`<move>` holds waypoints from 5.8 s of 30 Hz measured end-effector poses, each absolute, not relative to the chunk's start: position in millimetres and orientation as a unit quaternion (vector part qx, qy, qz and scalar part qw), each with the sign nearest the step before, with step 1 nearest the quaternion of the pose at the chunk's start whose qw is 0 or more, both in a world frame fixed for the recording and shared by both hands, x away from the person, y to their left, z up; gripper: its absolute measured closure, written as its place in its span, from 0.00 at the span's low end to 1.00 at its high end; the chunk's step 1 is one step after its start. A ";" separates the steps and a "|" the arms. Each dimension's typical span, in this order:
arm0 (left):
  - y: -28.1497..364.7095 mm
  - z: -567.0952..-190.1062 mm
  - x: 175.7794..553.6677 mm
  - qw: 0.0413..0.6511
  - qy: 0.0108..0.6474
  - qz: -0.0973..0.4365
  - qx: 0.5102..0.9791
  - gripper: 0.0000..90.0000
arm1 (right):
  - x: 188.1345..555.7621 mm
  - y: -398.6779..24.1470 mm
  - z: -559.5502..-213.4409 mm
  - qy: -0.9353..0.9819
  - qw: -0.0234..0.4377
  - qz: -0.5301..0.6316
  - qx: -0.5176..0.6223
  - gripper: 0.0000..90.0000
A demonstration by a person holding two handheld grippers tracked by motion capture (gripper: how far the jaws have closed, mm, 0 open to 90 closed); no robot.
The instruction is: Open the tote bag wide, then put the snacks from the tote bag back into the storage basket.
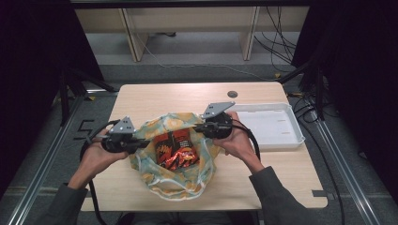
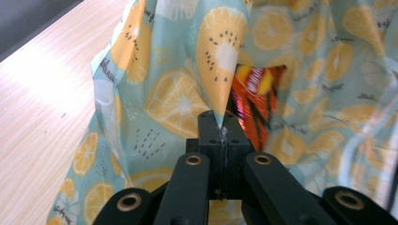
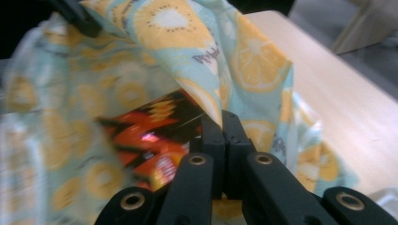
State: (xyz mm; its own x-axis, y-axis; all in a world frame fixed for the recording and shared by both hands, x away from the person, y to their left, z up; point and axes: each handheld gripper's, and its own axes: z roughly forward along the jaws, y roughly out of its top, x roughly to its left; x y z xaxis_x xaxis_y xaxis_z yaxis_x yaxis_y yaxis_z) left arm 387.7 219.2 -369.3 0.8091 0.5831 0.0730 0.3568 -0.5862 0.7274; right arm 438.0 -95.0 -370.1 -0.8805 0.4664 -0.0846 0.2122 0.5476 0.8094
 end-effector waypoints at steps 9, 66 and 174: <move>224.3 -403.1 448.4 0.352 0.331 0.117 0.868 0.99 | 478.0 -82.0 -406.9 0.872 0.193 0.387 0.229 1.00; 227.6 -459.8 463.3 0.301 0.407 0.085 0.858 0.99 | 351.1 37.1 -475.3 0.943 -0.004 0.330 0.052 0.94; 180.9 -478.7 366.0 0.266 0.318 0.139 0.899 0.53 | 397.5 -109.0 -436.5 0.887 0.076 0.367 0.271 0.63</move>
